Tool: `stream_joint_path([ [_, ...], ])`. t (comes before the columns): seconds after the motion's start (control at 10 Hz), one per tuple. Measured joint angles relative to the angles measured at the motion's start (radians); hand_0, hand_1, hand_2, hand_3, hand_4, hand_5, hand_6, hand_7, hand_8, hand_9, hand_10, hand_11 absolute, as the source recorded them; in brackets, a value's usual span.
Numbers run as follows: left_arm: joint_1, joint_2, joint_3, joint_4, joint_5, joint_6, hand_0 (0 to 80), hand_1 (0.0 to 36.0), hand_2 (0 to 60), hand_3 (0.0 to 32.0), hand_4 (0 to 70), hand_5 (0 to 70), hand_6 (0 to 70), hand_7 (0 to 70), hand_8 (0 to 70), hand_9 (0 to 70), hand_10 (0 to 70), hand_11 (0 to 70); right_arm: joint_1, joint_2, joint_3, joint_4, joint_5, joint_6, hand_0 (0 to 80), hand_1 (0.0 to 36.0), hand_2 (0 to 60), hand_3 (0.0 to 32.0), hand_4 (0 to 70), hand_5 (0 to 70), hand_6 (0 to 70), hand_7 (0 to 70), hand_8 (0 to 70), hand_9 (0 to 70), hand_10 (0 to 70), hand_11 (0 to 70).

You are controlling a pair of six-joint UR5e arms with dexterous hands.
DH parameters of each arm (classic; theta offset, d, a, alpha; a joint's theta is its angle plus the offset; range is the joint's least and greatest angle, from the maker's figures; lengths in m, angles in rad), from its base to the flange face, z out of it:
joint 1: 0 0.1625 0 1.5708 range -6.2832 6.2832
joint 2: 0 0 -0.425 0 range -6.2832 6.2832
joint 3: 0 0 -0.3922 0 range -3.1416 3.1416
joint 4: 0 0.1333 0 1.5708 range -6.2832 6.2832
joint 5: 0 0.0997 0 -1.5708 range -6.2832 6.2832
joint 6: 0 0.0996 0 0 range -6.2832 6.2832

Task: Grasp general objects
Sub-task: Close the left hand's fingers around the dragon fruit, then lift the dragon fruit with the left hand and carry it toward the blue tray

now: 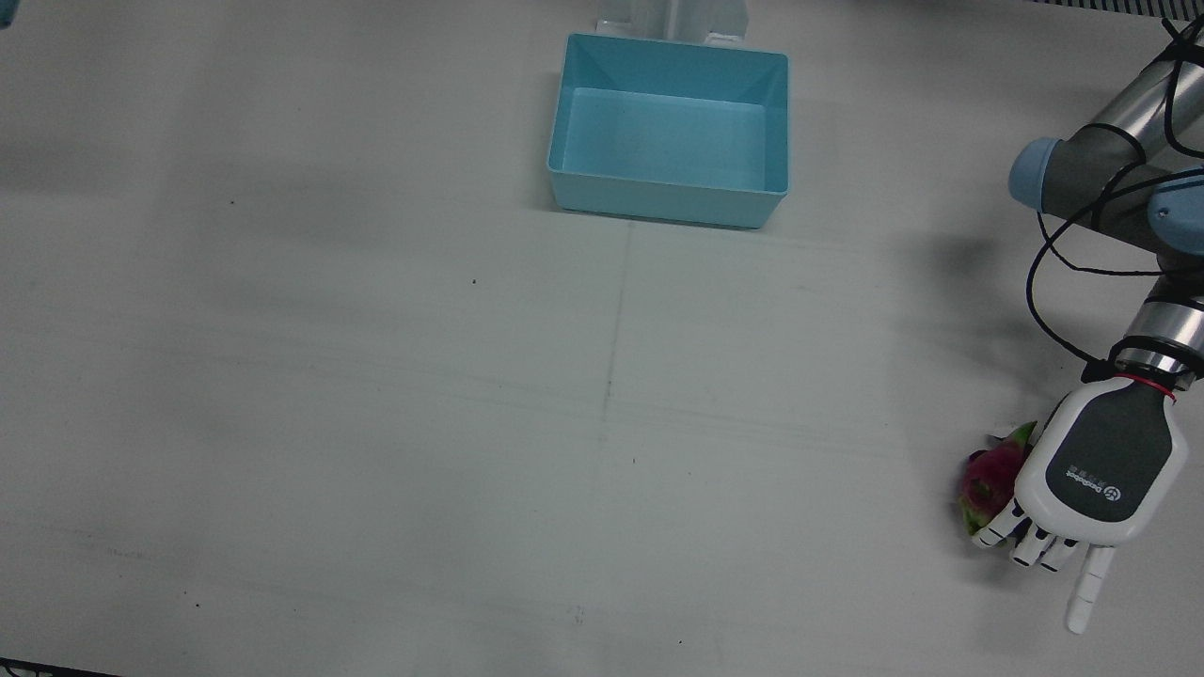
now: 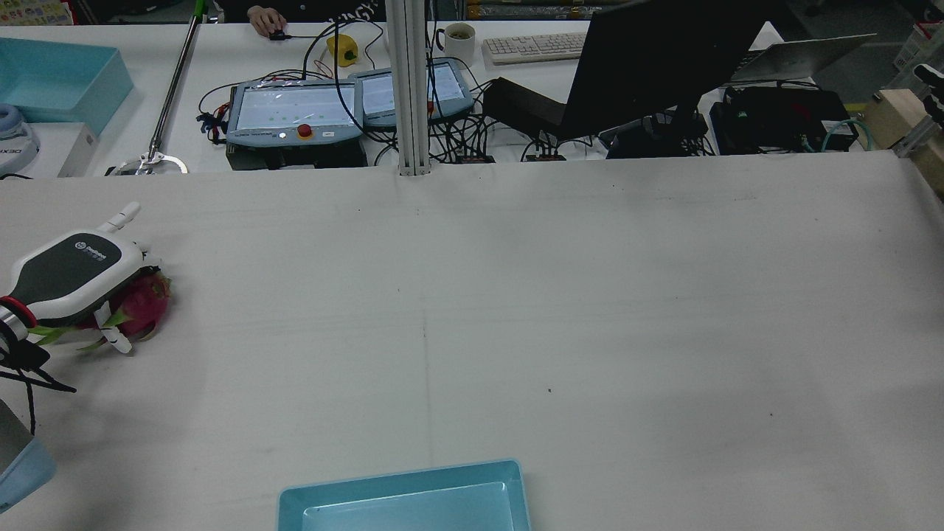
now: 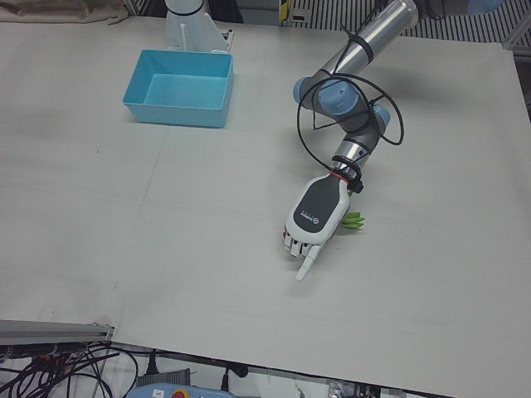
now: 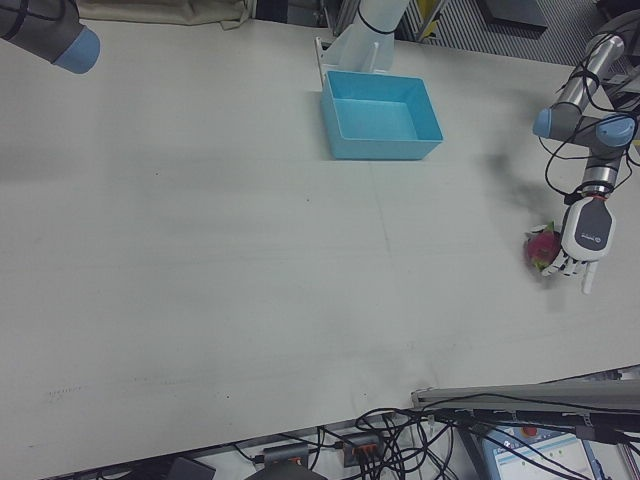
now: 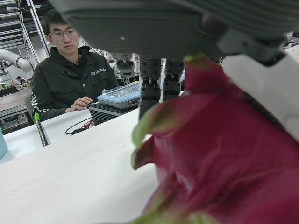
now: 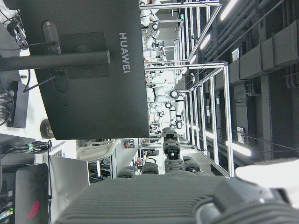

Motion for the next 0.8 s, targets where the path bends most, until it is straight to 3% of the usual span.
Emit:
stream_joint_path([
  [0.1,-0.001,-0.004,-0.013,0.017,0.006,-0.016,19.1,0.0,32.6,0.0,70.0,70.0,70.0,70.0,70.0,70.0,70.0,70.0,0.000,0.000,0.000,0.000,0.000,0.000,0.0,0.0,0.0,0.0,0.0,0.0,0.0,0.0,0.0,0.0,0.0,0.0],
  [0.2,-0.001,-0.013,-0.039,0.047,0.023,-0.059,14.5,0.0,53.4,0.0,70.0,70.0,70.0,70.0,70.0,70.0,70.0,70.0,0.000,0.000,0.001,-0.001,0.000,0.000,0.0,0.0,0.0,0.0,0.0,0.0,0.0,0.0,0.0,0.0,0.0,0.0],
  [0.3,-0.001,-0.045,-0.060,0.094,0.060,-0.114,14.2,0.0,60.0,0.0,70.0,70.0,70.0,70.0,70.0,70.0,70.0,70.0,0.000,0.000,0.001,-0.001,0.000,0.000,0.0,0.0,0.0,0.0,0.0,0.0,0.0,0.0,0.0,0.0,0.0,0.0],
  [0.6,-0.004,-0.259,-0.098,0.311,0.260,-0.240,20.6,0.0,60.0,0.0,70.0,70.0,70.0,70.0,70.0,70.0,70.0,70.0,0.000,0.000,0.001,-0.001,0.000,0.000,0.0,0.0,0.0,0.0,0.0,0.0,0.0,0.0,0.0,0.0,0.0,0.0],
  [0.8,0.004,-0.393,-0.143,0.436,0.362,-0.358,29.2,0.1,60.0,0.0,70.0,70.0,70.0,70.0,70.0,70.0,70.0,70.0,0.000,0.000,0.002,-0.001,0.000,0.000,0.0,0.0,0.0,0.0,0.0,0.0,0.0,0.0,0.0,0.0,0.0,0.0],
])
